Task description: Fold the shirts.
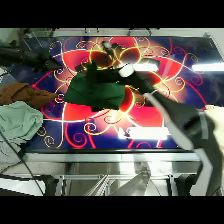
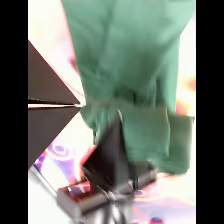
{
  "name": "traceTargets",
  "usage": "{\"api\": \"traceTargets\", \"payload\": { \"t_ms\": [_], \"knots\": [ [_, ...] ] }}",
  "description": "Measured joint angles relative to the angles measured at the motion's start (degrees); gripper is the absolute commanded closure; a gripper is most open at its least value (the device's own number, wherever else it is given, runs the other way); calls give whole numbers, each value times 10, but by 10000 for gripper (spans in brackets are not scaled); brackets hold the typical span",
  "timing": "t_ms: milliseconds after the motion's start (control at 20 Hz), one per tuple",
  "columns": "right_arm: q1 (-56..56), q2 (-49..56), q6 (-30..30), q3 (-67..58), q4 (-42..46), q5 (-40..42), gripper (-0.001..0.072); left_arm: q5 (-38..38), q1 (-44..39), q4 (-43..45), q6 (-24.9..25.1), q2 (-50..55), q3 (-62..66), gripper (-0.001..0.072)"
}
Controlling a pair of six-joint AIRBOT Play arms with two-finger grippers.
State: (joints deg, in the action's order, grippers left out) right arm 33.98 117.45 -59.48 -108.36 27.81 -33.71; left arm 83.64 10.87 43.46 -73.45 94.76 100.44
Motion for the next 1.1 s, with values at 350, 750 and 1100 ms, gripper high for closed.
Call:
{"api": "traceTargets", "payload": {
  "t_ms": [350,750,1100],
  "knots": [
    [34,73,47,-101,-69,-76,649,0,52,-33,53,-18,-106,689],
    [-154,-17,-51,-7,-29,-352,653,18,31,-71,86,-20,-130,689],
    [-233,-22,-174,132,37,-302,29,28,-7,-75,103,-19,-132,688]
  ]
}}
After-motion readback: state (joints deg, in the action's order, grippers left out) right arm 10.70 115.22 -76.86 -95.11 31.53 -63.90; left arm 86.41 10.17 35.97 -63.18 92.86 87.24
